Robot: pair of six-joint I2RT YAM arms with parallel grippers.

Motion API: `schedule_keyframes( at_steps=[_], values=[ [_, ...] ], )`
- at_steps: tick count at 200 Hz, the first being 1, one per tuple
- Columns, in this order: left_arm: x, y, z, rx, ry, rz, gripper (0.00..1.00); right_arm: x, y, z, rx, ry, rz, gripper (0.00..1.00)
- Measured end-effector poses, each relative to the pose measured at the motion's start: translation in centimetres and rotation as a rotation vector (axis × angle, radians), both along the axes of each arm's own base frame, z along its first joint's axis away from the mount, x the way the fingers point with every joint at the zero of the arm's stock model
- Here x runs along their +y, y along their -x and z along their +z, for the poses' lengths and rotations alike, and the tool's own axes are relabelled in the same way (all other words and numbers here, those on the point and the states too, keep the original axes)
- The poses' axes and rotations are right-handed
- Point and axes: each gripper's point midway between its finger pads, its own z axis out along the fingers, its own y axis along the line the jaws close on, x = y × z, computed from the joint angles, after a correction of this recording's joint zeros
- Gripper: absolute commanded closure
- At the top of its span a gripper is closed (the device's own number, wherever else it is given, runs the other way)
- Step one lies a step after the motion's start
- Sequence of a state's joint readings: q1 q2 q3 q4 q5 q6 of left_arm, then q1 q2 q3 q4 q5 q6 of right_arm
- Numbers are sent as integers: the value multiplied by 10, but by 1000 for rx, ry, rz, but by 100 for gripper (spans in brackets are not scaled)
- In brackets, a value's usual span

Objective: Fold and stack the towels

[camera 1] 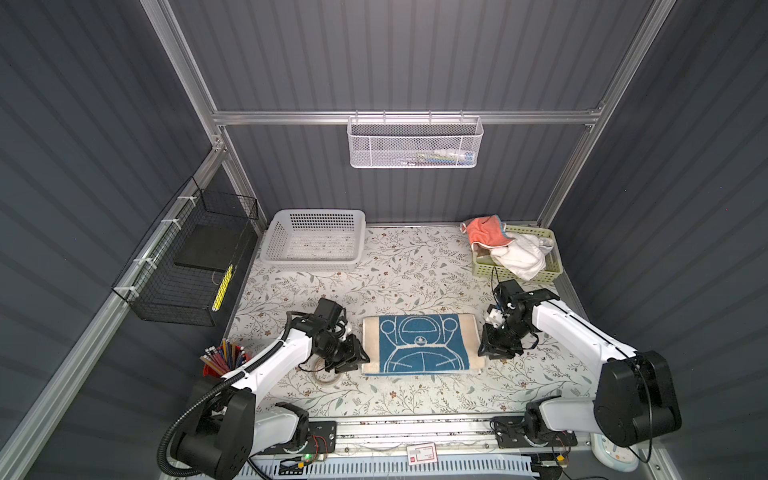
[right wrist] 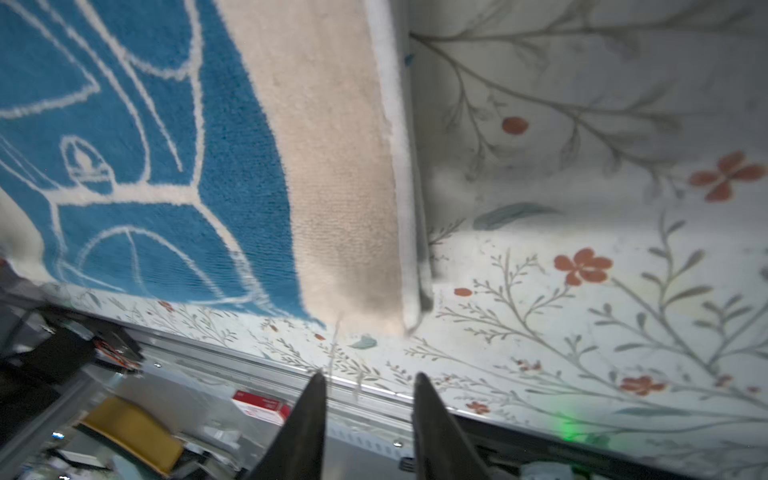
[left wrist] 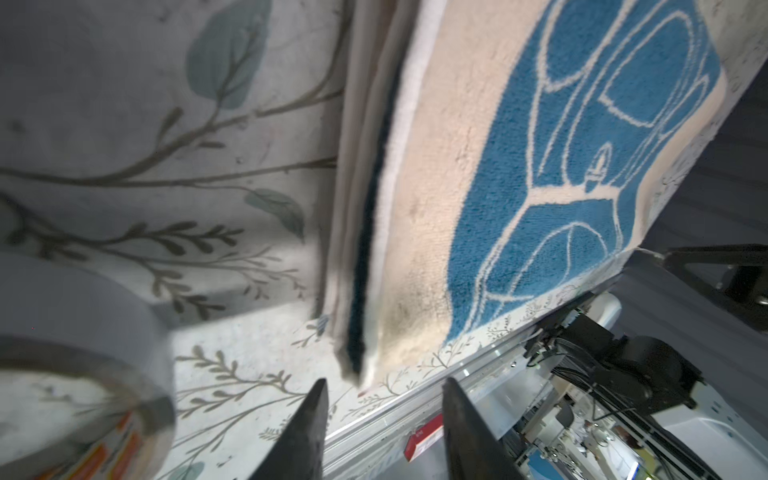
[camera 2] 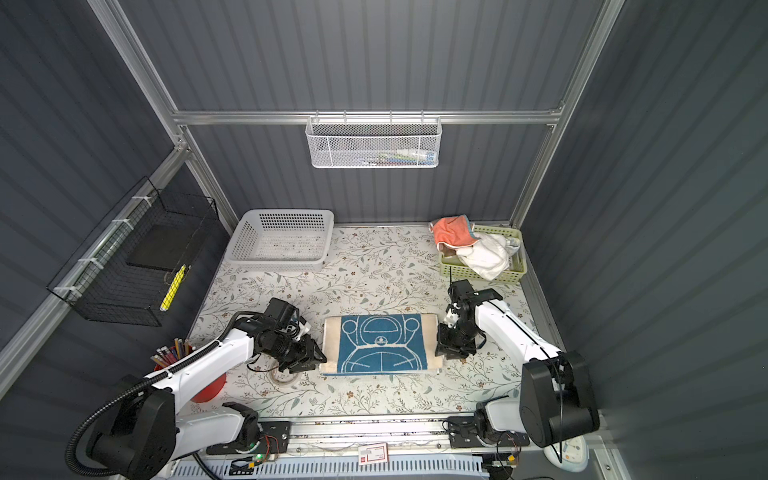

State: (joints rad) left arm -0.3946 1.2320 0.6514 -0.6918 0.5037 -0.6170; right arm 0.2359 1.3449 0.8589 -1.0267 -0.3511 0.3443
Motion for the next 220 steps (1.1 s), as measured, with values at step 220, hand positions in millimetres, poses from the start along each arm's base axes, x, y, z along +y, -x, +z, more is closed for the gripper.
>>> schedule_keyframes(
  at_steps=[220],
  values=[
    [14, -373, 18, -406, -313, -12, 61, 87, -78, -45, 12, -109, 146, 47]
  ],
)
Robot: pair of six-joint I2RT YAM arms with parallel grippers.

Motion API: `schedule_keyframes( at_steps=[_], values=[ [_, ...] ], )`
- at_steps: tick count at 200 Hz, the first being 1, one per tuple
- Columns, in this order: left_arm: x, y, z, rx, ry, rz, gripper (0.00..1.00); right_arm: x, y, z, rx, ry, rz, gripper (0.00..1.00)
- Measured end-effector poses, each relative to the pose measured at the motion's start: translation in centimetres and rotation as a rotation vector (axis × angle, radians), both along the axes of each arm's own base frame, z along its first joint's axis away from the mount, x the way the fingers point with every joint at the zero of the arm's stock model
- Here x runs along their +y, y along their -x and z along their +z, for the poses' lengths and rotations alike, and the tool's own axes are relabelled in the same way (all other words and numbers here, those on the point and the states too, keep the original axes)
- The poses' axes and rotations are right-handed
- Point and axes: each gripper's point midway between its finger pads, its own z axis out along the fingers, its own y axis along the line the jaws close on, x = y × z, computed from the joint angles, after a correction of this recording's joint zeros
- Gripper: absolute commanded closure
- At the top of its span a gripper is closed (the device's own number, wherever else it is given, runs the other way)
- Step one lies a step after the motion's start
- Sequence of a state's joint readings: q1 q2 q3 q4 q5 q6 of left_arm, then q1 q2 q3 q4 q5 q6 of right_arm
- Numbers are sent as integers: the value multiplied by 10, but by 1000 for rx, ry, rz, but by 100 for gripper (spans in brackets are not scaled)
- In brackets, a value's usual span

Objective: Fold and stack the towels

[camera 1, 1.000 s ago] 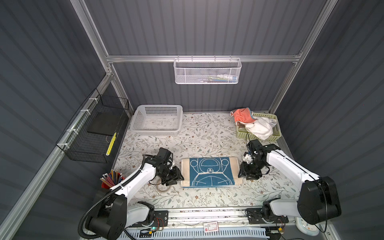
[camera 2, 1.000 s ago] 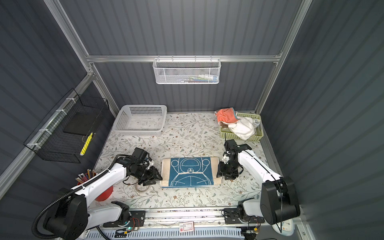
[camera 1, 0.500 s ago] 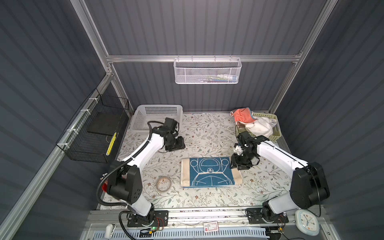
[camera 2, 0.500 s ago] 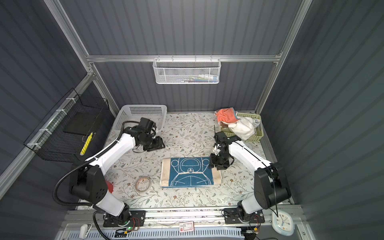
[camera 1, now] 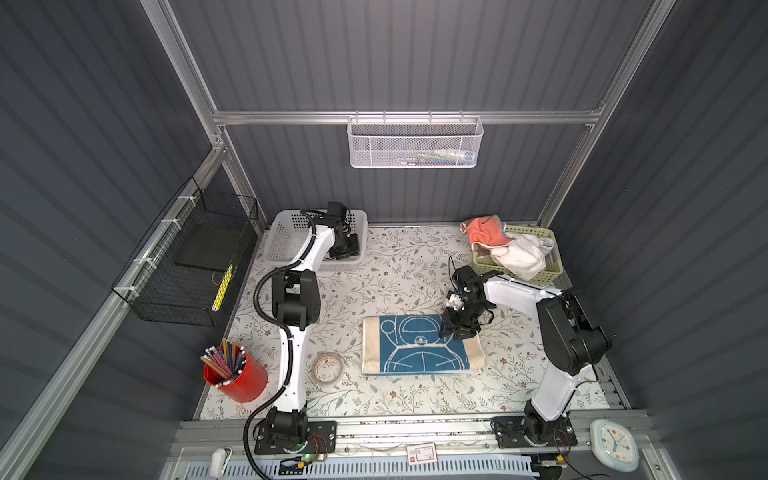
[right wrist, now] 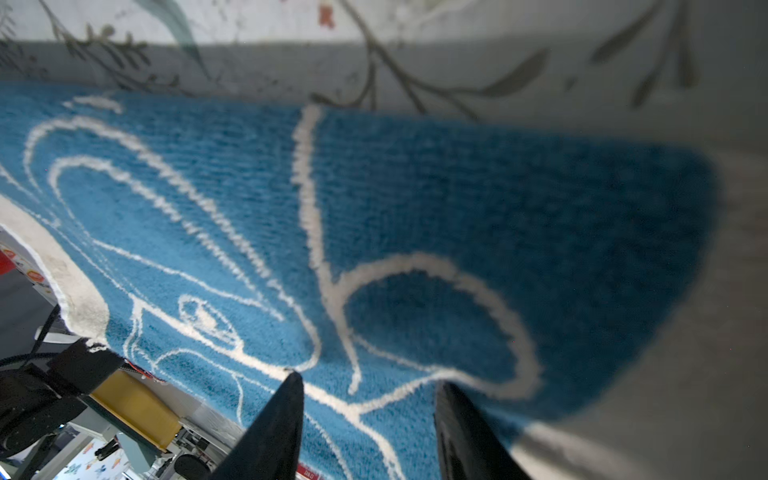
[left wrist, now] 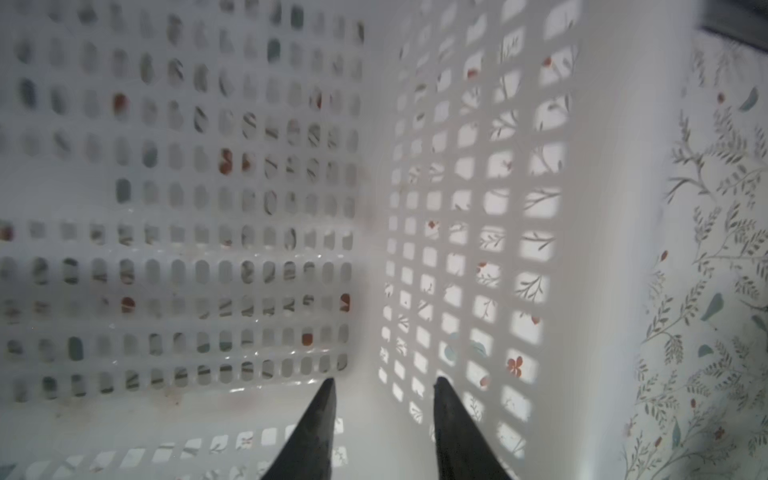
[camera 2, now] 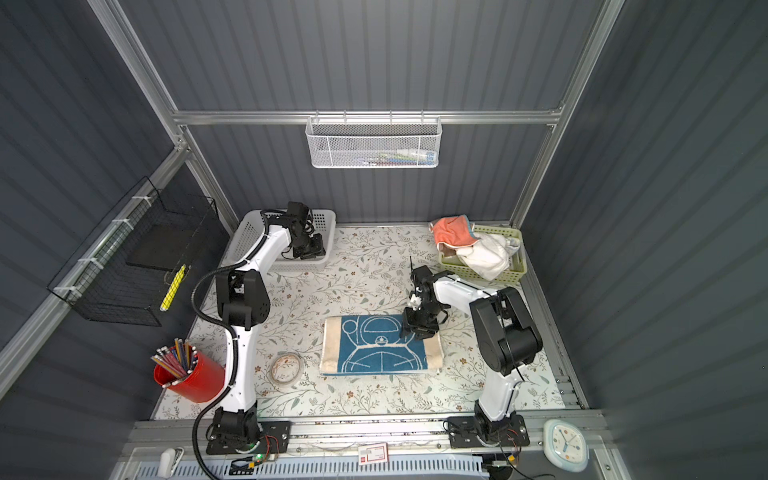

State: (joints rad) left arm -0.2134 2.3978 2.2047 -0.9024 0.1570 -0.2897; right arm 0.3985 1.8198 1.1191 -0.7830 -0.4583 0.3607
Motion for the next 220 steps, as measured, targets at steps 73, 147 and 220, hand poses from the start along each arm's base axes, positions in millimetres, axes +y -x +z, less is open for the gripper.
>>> schedule_keyframes(
  at_steps=[73, 147, 220],
  values=[
    [-103, 84, 6, 84, 66, -133, 56, -32, 7, -2, 3, -29, -76, 47],
    [-82, 152, 133, -154, 132, -145, 40, -41, 10, 10, -42, 2, -61, 47],
    [-29, 278, 43, 101, 129, -62, 39, -20, 18, 34, -123, 31, 39, 49]
  ],
)
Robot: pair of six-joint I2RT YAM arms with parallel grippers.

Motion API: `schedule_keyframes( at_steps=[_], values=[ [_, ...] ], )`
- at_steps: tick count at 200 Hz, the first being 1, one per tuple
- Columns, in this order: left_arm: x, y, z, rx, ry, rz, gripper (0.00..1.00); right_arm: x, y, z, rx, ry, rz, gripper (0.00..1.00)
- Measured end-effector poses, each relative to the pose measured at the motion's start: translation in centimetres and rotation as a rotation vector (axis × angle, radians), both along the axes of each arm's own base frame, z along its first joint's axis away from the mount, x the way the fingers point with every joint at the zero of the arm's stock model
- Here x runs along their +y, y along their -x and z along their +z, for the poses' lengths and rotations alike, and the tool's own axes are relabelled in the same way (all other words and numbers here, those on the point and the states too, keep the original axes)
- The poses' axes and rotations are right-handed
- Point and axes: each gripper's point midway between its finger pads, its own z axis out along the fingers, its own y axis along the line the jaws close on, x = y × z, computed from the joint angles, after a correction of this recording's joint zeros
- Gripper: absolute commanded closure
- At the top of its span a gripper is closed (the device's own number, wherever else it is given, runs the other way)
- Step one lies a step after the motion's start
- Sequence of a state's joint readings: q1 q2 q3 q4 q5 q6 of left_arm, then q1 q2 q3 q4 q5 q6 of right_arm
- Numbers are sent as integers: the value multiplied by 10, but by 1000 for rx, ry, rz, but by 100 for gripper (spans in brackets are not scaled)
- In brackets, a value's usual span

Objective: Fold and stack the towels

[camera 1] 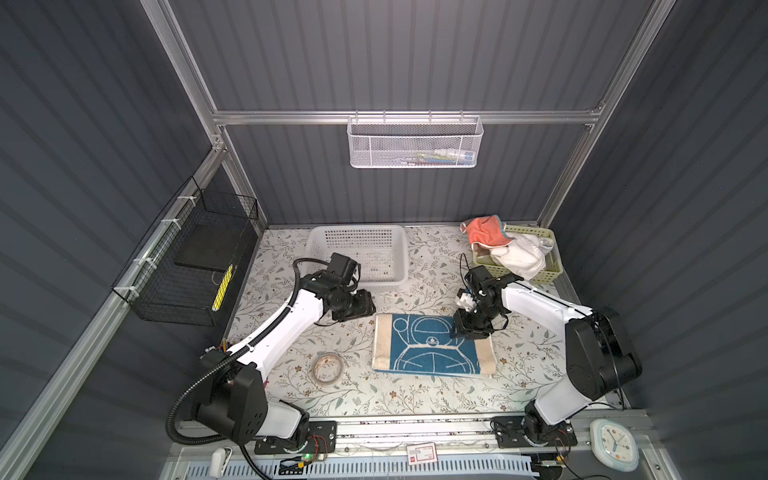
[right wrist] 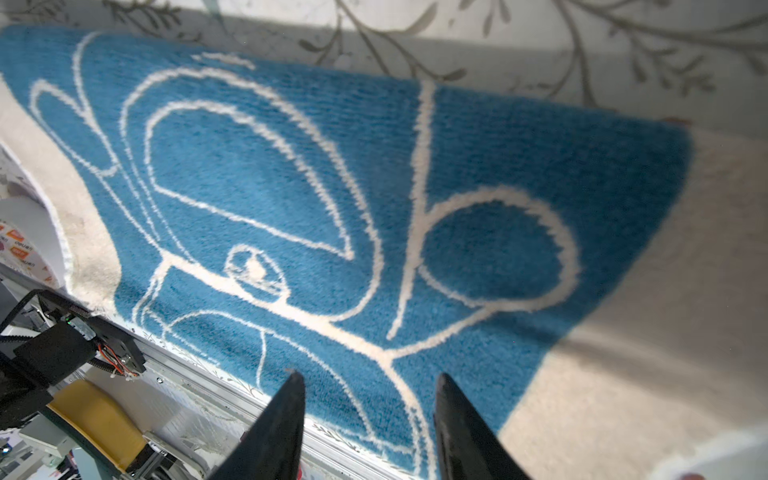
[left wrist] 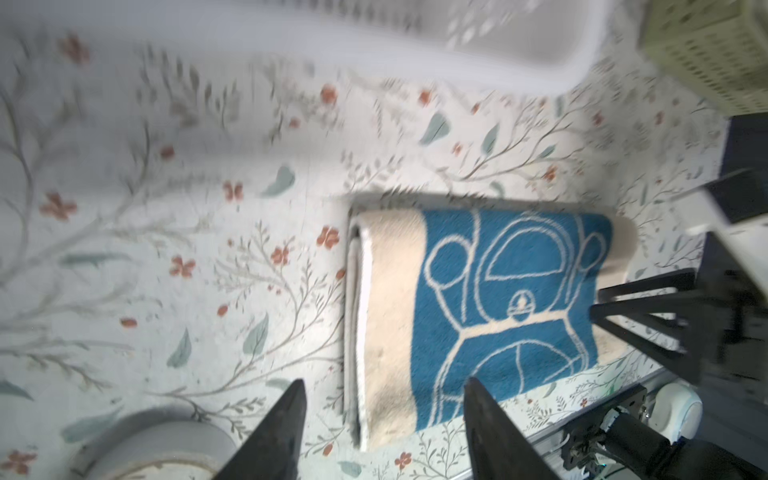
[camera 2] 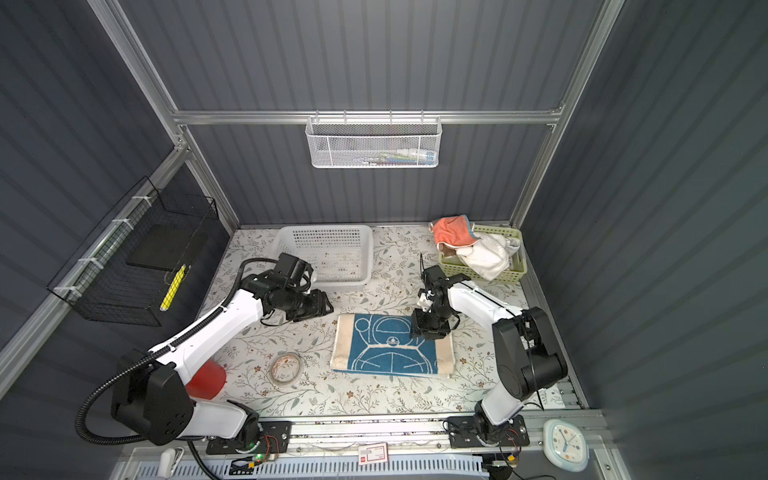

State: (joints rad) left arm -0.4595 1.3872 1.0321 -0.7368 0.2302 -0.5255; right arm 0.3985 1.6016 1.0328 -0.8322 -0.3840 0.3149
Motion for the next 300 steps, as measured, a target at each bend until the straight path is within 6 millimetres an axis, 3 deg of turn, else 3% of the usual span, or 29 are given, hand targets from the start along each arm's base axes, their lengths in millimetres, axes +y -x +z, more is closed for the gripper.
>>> schedule_keyframes(
  at_steps=[16, 34, 114, 141, 188, 196, 214, 225, 258, 300],
  values=[
    [6, 23, -23, 65, 13, 20, 39, 4, 2, 3, -13, -5, 12, 49],
    [2, 33, -37, 99, 62, 32, 39, 4, 1, 1, -12, -6, 6, 49],
    [-34, 31, -88, 196, 260, 38, 40, 3, 18, -31, 59, 5, -13, 50],
    [-47, 24, -87, 190, 345, 30, 43, 4, 19, -35, 62, 3, -13, 50],
    [-63, 17, -90, 199, 416, 20, 62, 4, 18, -35, 58, 3, -13, 50],
    [-65, 17, -92, 205, 418, 22, 67, 4, 18, -35, 56, 5, -13, 50],
    [-71, 20, -96, 217, 413, 9, 92, 3, 17, -34, 47, 8, -13, 50],
    [-75, 21, -98, 224, 400, -5, 100, 2, 15, -31, 31, 13, -14, 50],
    [-104, 11, -76, 178, 363, -81, 100, -6, 2, -6, -101, 35, -32, 47],
    [-174, -40, -7, 40, 353, -221, 100, -20, -15, 33, -278, 21, -97, 47]
  ],
)
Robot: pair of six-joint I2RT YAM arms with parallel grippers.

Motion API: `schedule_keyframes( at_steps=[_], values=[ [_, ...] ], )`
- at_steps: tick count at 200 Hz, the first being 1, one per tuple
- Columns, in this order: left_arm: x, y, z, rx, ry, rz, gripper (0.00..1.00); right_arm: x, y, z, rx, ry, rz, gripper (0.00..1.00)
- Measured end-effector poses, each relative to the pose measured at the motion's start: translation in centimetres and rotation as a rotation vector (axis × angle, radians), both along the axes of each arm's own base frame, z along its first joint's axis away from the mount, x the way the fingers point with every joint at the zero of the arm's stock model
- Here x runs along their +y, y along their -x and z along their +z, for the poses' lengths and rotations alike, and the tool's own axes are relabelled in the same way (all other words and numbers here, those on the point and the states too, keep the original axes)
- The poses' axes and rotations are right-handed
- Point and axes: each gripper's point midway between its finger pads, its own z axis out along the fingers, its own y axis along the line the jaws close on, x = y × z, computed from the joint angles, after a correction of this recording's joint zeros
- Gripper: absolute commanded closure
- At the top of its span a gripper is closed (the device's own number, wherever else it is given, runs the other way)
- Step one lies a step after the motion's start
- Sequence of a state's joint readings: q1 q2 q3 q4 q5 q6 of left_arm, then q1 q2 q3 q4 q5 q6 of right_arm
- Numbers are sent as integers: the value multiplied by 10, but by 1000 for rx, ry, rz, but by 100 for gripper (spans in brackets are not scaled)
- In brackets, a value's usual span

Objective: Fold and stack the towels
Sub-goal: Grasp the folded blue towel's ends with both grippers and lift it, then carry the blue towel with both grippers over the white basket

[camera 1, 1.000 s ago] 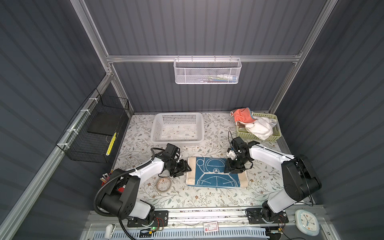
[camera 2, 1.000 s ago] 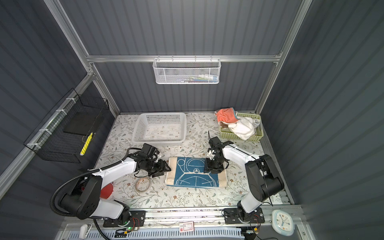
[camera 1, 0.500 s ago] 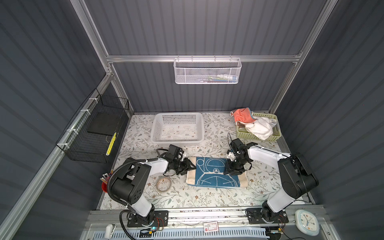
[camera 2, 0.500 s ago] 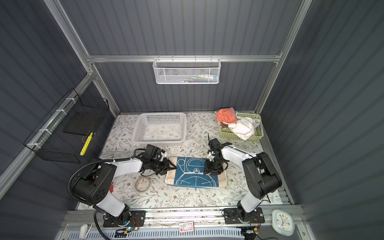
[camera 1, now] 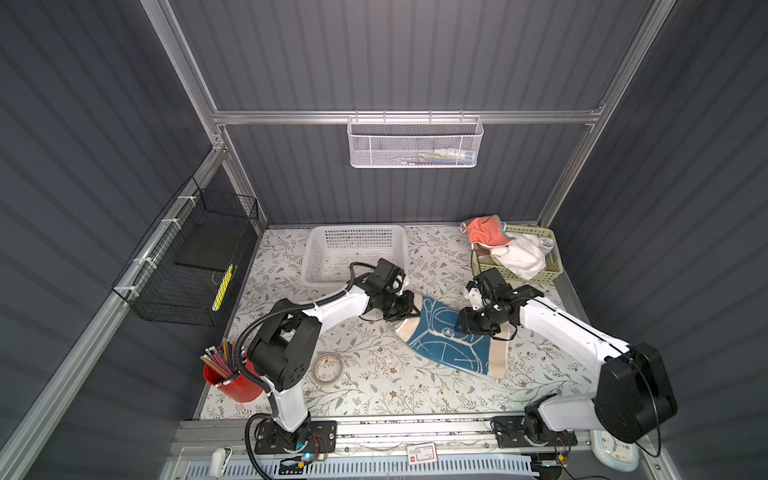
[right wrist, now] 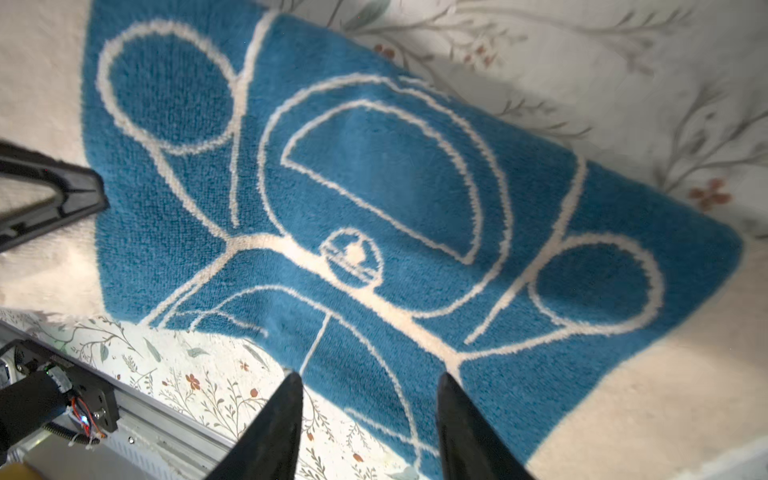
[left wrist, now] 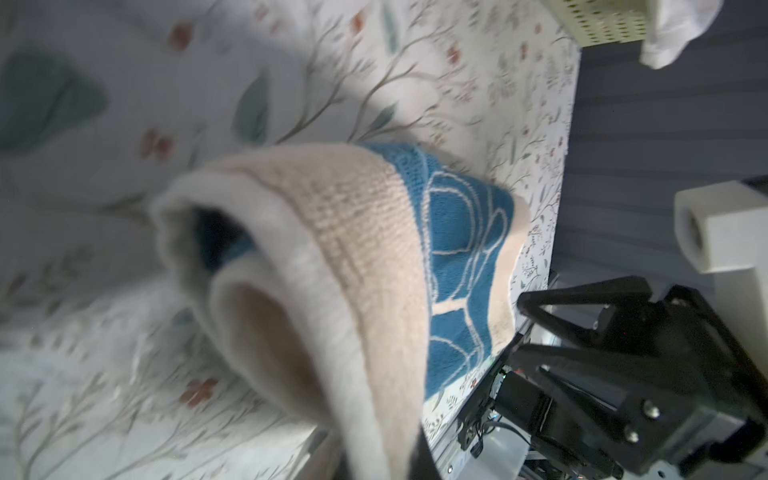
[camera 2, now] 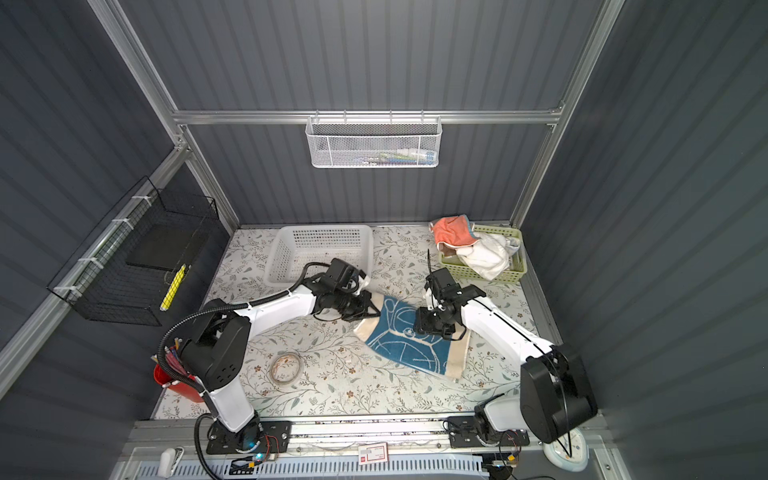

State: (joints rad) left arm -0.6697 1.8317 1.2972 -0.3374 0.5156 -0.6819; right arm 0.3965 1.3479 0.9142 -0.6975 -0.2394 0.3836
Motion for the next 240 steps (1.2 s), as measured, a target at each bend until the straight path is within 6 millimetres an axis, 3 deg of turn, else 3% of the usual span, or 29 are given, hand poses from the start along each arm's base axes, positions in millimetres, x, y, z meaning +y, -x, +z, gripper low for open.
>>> schedule_keyframes(
  at_steps=[42, 63, 82, 110, 124, 144, 165, 177, 187, 200, 219, 240],
  values=[
    [-34, -46, 65, -149, -24, -66, 100, -20, 3, -5, 0, 12, -54, 47],
    [-36, -67, 93, -226, -47, -88, 100, -23, 4, -7, 3, 10, -57, 47],
    [-25, -83, 116, -272, -67, -83, 100, -21, 3, -6, 0, -2, -47, 47],
    [12, -113, 152, -341, -73, -26, 100, -16, 2, -4, -5, -26, -33, 47],
    [45, -131, 165, -363, -79, 23, 100, -13, 3, -5, 3, -39, -27, 47],
    [115, -160, 170, -365, -109, 125, 100, -9, 2, -7, 14, -60, -21, 48],
    [194, -188, 146, -328, -163, 238, 100, -1, 1, -8, 30, -100, -13, 49],
    [235, -199, 114, -263, -201, 292, 100, 4, -1, -9, 46, -121, -9, 49],
    [252, -207, 82, -203, -228, 308, 100, 9, -5, -10, 65, -138, -9, 49],
    [257, -214, 40, -132, -253, 298, 100, 15, -12, -9, 78, -159, -10, 49],
    [246, -215, -11, -47, -274, 257, 100, 28, -31, 0, 76, -202, -12, 49],
    [231, -214, -35, -17, -266, 227, 100, 48, -55, 14, 61, -264, -5, 50]
  ],
)
